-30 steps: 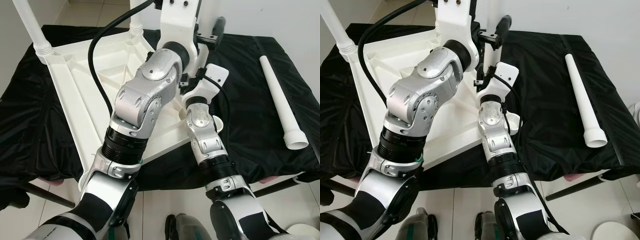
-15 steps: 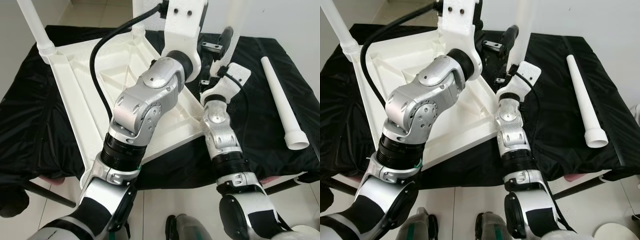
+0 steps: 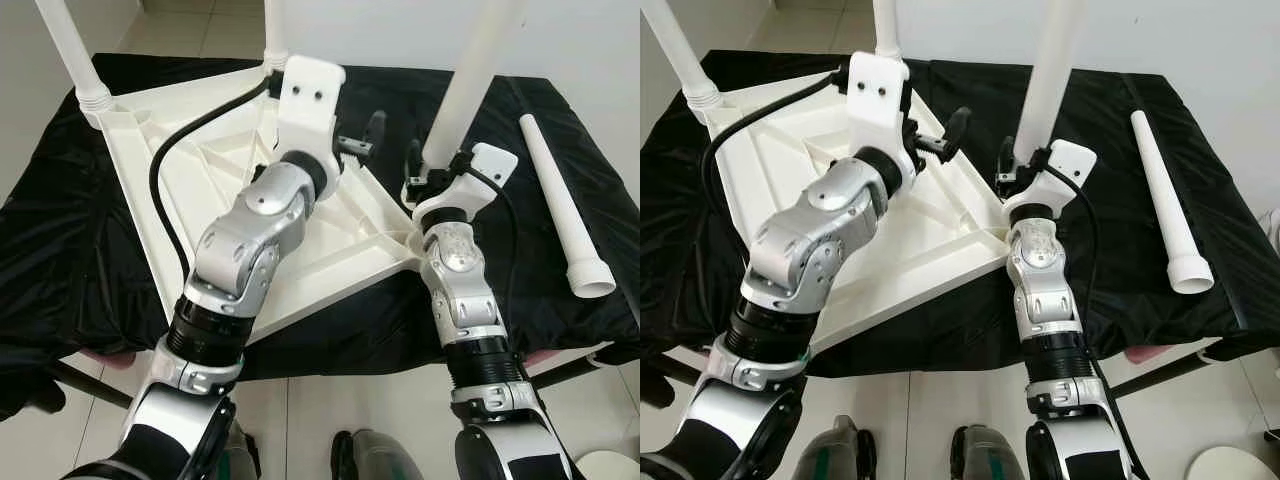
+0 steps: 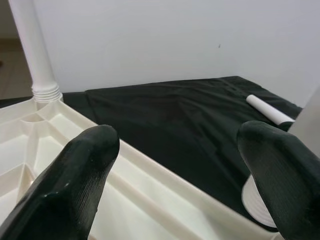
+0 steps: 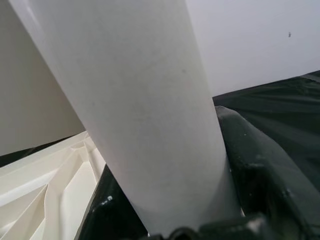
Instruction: Building children table
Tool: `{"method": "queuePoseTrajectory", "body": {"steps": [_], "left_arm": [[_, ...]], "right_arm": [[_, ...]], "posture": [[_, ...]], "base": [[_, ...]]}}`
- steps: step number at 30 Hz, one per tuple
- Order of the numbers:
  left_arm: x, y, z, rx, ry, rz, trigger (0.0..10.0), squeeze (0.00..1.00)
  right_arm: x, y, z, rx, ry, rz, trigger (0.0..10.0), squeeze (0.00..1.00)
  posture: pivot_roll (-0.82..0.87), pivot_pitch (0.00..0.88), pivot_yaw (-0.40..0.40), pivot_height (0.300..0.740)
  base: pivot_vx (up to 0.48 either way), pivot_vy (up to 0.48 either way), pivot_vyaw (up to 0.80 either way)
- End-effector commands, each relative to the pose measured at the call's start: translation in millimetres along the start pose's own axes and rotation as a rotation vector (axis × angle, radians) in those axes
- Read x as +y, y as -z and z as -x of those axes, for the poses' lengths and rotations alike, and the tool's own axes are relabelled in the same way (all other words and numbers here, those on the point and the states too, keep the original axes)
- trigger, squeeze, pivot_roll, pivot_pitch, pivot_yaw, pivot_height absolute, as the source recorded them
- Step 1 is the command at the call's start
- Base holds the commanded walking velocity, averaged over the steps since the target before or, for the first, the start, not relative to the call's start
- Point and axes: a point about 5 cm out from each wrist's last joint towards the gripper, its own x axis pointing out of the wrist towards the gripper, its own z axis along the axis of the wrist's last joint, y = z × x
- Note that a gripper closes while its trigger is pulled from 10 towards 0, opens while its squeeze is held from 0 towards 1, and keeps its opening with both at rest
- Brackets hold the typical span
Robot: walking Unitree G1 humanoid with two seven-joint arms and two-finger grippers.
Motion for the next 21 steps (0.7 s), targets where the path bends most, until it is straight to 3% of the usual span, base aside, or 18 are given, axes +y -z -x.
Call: {"method": "queuePoseTrajectory", "body": {"steps": [1,5,8,9,10,11,12,14,16,21], "left_arm": [[0.3,9.1,4.4,0.007,0.073,-0.063,10.0,0.0],[5.1,15.1,7.4,0.018,0.048,-0.077,10.0,0.0],[17.5,30.3,19.0,0.035,-0.003,-0.183,10.0,0.0],[17.5,30.3,19.0,0.035,-0.003,-0.183,10.0,0.0],[19.0,35.0,22.1,0.041,-0.007,-0.248,10.0,0.0],[19.0,35.0,22.1,0.041,-0.007,-0.248,10.0,0.0],[19.0,41.5,26.0,0.051,0.001,-0.301,10.0,0.0],[19.0,41.5,26.0,0.051,0.001,-0.301,10.0,0.0],[12.4,52.1,37.6,0.06,0.09,-0.301,10.0,0.0],[10.9,56.4,40.9,0.07,0.105,-0.282,10.0,0.0]], "right_arm": [[-5.4,0.1,5.8,-0.011,-0.012,0.0,10.0,0.0],[-8.0,2.0,9.4,-0.003,-0.024,-0.002,10.0,0.0],[-15.1,5.7,22.8,0.009,-0.094,-0.008,10.0,0.0],[-15.1,5.7,22.8,0.009,-0.094,-0.008,10.0,0.0],[-17.5,7.0,25.8,0.016,-0.099,-0.004,10.0,0.0],[-17.5,7.0,25.8,0.016,-0.099,-0.004,10.0,0.0],[-20.3,8.7,28.4,0.026,-0.098,0.004,10.0,0.0],[-20.3,8.7,28.4,0.026,-0.098,0.004,10.0,0.0],[-26.1,10.0,33.3,0.042,-0.09,0.023,10.0,0.0],[-27.1,10.4,37.4,0.049,-0.096,0.017,10.0,0.0]], "posture": [[-0.09,0.051,-0.013,0.74],[-0.09,0.051,-0.013,0.74],[-0.09,0.056,-0.014,0.74],[-0.09,0.056,-0.014,0.74],[-0.09,0.057,-0.015,0.74],[-0.09,0.057,-0.015,0.74],[-0.09,0.058,-0.016,0.74],[-0.09,0.058,-0.016,0.74],[-0.1,0.058,-0.016,0.74],[-0.1,0.063,-0.022,0.74]], "base": [[0.0,0.0,0.0],[0.0,0.0,0.0],[0.0,0.0,0.0],[0.0,0.0,0.0],[0.0,0.0,0.0],[0.0,0.0,0.0],[0.0,0.0,0.0],[0.0,0.0,0.0],[0.0,0.0,0.0],[0.0,0.0,0.0]]}}
